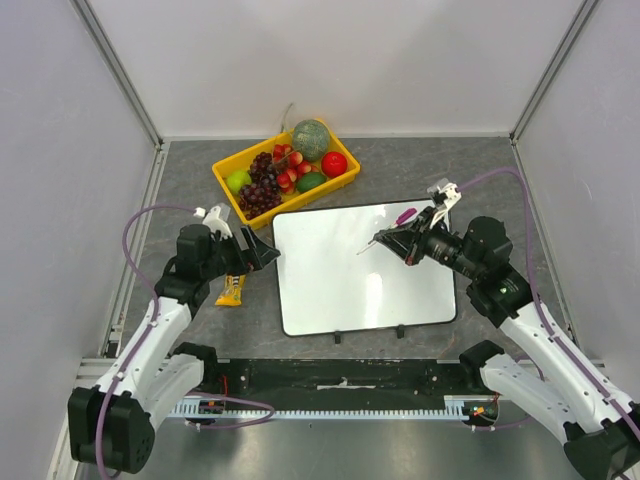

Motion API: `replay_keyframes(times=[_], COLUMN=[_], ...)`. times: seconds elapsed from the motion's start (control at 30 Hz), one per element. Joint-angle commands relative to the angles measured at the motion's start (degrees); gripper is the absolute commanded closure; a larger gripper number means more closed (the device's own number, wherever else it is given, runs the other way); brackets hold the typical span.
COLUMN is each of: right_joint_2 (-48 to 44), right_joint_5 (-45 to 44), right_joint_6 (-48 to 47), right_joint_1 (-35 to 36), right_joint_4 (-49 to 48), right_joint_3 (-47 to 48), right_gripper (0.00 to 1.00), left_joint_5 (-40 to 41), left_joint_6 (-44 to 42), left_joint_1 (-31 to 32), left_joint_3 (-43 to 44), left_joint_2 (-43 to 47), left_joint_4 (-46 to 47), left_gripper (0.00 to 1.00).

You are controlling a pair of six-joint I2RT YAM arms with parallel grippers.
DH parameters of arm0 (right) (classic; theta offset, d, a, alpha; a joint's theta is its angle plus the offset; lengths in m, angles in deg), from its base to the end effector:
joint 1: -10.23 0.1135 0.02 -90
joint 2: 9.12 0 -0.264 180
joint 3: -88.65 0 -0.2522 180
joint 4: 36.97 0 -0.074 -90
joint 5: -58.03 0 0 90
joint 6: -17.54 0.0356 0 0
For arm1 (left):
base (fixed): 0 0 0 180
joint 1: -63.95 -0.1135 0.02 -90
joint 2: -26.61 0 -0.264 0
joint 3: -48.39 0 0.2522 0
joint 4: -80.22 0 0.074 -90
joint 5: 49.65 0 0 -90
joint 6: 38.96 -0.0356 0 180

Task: Write a sentence on the whiteboard

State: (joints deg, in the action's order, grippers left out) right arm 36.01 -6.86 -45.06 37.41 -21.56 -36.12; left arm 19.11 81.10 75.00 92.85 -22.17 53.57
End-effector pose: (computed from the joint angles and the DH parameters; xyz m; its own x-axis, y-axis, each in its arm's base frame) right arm 0.1602 0.0992 0.3350 -0.4364 0.2443 -0.8659 -0.6630 0.5632 0.4931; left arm 0.1834 -0.0490 0.2379 -0.6793 -0.3430 -0.6487 0.1655 0.7896 -0.5908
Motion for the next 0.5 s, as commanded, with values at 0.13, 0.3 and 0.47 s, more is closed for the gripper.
replay_keyframes(times=[0.13, 0.3, 0.47], right_joint_2=[-1.36, -1.7, -0.22], right_joint_5=[1.53, 3.2, 3.55], right_joint_6=[-1.47, 0.2, -0.15], right_joint_1=[-0.11, -0.02, -0.2], right_joint_4=[-5.52, -11.22, -11.67], right_joint_3=[-0.16, -2.54, -1.84], right_gripper=[1.0, 1.0, 1.0], left_joint_5=[-11.98, -15.68, -17.08], left_joint_6=[3.16, 4.65, 5.61], left_joint_1=[-3.49, -4.54, -4.72], left_joint_3=[-0.81, -1.78, -2.83], left_joint_2=[-3.17, -5.63, -6.33], left_joint_4=[10.5, 14.73, 17.36], left_gripper=[0.07, 0.09, 0.09])
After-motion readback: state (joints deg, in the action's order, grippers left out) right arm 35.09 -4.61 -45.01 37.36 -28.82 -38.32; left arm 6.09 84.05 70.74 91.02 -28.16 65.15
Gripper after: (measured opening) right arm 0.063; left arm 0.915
